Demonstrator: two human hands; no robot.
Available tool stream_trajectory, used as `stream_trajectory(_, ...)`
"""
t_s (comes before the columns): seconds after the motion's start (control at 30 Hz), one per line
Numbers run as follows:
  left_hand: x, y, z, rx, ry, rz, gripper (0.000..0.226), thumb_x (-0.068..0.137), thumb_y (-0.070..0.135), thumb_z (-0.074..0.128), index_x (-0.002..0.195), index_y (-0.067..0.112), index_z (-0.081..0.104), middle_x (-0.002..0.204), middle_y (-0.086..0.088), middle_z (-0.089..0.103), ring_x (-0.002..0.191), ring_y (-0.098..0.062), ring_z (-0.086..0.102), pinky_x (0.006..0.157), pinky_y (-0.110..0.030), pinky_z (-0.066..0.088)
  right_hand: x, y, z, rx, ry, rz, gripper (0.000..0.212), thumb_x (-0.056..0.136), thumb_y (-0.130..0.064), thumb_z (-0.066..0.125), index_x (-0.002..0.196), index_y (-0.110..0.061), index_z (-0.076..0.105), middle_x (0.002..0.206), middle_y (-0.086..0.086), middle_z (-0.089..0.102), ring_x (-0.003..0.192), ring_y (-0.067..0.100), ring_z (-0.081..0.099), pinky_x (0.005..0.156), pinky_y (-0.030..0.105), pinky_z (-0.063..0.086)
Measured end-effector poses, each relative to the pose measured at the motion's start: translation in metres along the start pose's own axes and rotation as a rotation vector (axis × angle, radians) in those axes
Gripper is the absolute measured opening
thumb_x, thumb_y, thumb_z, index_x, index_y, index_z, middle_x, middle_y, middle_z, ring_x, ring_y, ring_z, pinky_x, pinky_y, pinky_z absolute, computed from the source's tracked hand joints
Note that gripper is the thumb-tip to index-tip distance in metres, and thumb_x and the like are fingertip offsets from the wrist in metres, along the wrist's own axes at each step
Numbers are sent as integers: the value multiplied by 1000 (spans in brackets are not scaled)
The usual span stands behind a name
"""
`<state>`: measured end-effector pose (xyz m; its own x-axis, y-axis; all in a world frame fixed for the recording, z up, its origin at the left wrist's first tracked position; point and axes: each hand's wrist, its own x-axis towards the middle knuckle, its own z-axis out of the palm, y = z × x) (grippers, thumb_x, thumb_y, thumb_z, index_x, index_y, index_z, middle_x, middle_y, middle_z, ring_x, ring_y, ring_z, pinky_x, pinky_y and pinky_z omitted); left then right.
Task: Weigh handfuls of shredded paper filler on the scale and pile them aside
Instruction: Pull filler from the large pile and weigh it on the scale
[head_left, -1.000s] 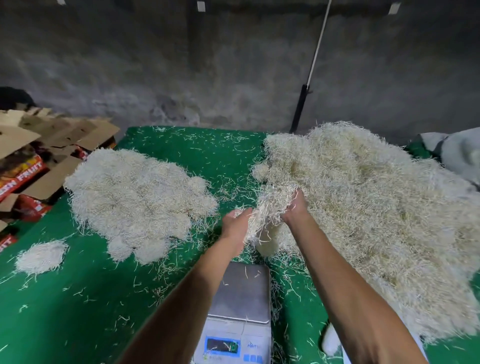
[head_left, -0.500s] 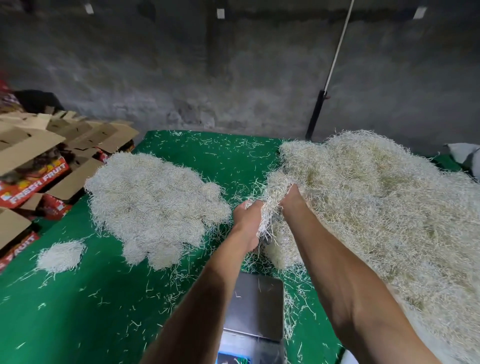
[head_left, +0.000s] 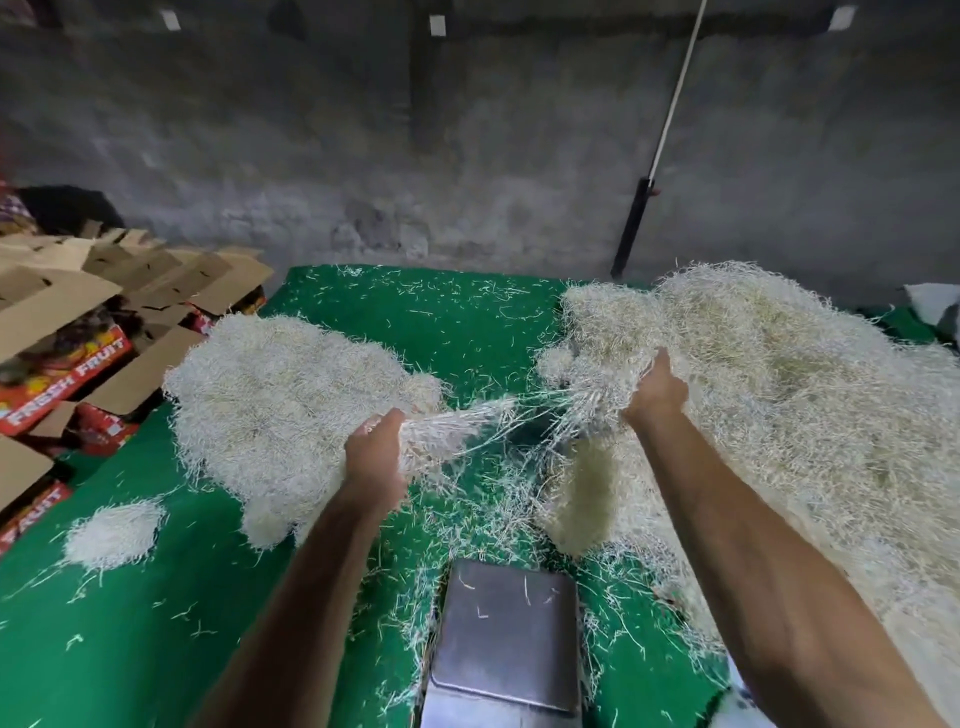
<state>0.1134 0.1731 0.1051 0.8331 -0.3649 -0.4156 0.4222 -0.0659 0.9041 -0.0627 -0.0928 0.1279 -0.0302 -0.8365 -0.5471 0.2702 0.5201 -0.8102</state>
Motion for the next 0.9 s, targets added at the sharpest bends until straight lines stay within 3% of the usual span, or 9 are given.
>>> stream_trajectory(0.17,27,-23,-5,718,-18,96,80,90,-1,68,157,17,28,149,-22,42,126,-34,54,102,-45,52,18,2,-27,11,-45,42,76,100,-52,58,158,-12,29,158,14,36,141,40,39,118,60,32)
stream_trajectory(0.23,28,-28,1,674,-140,62,91,86,1,74,159,22,25,142,-22,47,107,-29,63,85,-38,62,24,1,-29,17,-74,58,71,101,-50,57,156,-12,33,153,11,38,145,41,34,119,62,27)
stream_trajectory(0.37,9,-23,56,128,-477,-369,83,59,68,87,125,24,64,106,-8,77,82,-25,76,68,-42,63,17,-4,-25,17,-123,94,74,102,-52,54,159,-12,29,163,14,30,150,42,27,121,63,23)
stream_trajectory(0.5,-8,-35,107,894,-710,-66,126,40,80,85,146,26,45,147,-1,48,132,-24,51,109,-47,41,5,-11,-25,-161,-247,4,68,108,-26,51,164,-12,13,167,18,22,127,25,54,108,36,47)
stream_trajectory(0.57,-6,-33,125,859,-651,80,102,57,60,88,144,22,49,141,-5,55,111,-15,59,100,-38,47,15,-11,-31,-176,-186,-15,82,102,10,45,164,-23,3,150,25,45,75,12,51,68,26,52)
stream_trajectory(0.63,1,-20,139,521,-633,14,61,82,28,80,137,14,57,129,-13,65,90,-14,66,86,-31,55,22,-16,-43,-268,-249,-31,85,99,14,46,164,-27,9,92,12,59,57,12,41,53,24,40)
stream_trajectory(0.77,9,0,140,180,-699,-200,32,102,9,54,133,3,56,132,-32,57,117,-35,61,106,-43,50,15,-30,-50,-419,-373,-143,31,112,-26,36,138,-17,49,90,8,53,76,22,57,70,32,50)
stream_trajectory(0.87,13,3,138,382,-539,-38,29,107,21,50,130,9,61,126,-21,65,99,-14,68,63,-13,54,19,-39,-50,-215,-437,-51,33,109,-38,42,103,-12,62,94,12,61,81,28,66,68,35,53)
stream_trajectory(0.9,16,5,143,486,-620,-6,29,106,30,51,123,14,68,123,-8,71,92,0,65,66,-9,54,23,-40,-51,-160,-429,-23,31,108,-38,43,104,-14,61,94,12,61,85,27,67,68,33,53)
